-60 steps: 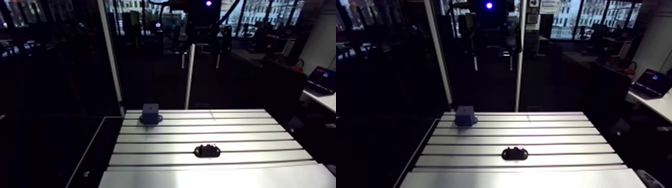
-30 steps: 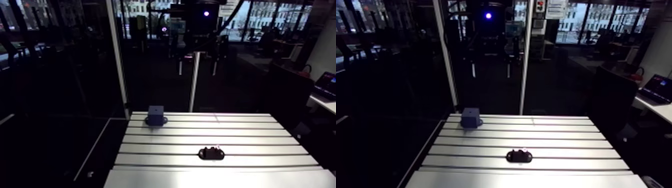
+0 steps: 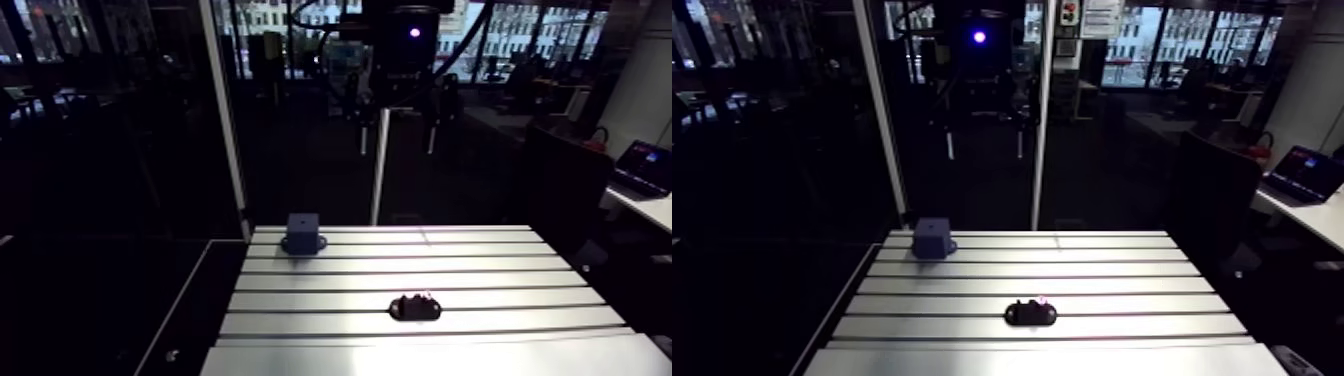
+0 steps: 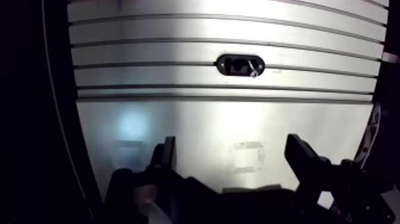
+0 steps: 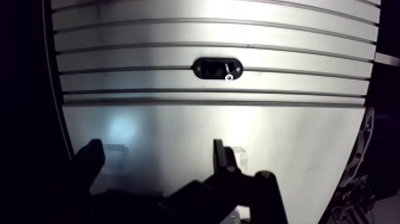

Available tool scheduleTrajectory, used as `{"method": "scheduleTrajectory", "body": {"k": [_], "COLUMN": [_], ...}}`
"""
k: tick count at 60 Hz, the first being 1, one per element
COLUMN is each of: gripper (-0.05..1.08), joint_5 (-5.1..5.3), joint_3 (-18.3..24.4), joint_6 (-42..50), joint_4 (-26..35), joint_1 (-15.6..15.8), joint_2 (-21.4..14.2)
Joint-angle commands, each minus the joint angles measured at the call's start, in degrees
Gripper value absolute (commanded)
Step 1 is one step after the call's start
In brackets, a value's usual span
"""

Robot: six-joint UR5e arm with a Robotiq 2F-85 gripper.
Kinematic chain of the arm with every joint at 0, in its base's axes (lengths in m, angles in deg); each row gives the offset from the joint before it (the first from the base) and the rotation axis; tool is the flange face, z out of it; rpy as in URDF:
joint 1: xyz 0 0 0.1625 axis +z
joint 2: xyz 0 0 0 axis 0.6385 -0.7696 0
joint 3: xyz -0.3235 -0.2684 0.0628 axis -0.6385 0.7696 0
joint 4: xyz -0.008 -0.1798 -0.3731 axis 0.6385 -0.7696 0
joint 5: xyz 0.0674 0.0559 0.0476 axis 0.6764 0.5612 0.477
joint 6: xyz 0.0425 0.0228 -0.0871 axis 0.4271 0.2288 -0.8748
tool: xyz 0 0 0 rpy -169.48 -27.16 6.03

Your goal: Pick up the M10 bolt and insert it into the hole until fully seated.

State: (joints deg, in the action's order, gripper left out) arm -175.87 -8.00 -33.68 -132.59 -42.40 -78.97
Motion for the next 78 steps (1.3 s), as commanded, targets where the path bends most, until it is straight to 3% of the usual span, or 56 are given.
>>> {"method": "scheduleTrajectory", "body": {"k": [1, 20, 51, 57, 58, 59, 61, 70, 78], "gripper": [0.01, 0.01, 0.01, 0.01, 0.01, 0.01, 0.01, 0.01, 0.01], "joint_5": [-0.13, 0.14, 0.55, 1.88, 2.56, 2.56, 3.89, 6.25, 6.29], "joint_3": [-4.2, -12.4, -22.7, -24.4, -25.0, -25.0, -26.2, -28.9, -30.5], "joint_6": [-1.8, -6.9, -12.3, -13.2, -13.2, -13.2, -13.3, -14.3, -14.6], "joint_4": [-6.6, -17.5, -32.8, -35.5, -36.3, -36.3, -37.9, -41.4, -43.8], "joint_1": [-3.5, -8.6, -10.3, -10.7, -10.9, -10.9, -11.7, -13.0, -13.4], "joint_2": [-0.5, -0.5, 0.2, 0.3, 0.4, 0.4, 0.7, 1.5, 1.9]}}
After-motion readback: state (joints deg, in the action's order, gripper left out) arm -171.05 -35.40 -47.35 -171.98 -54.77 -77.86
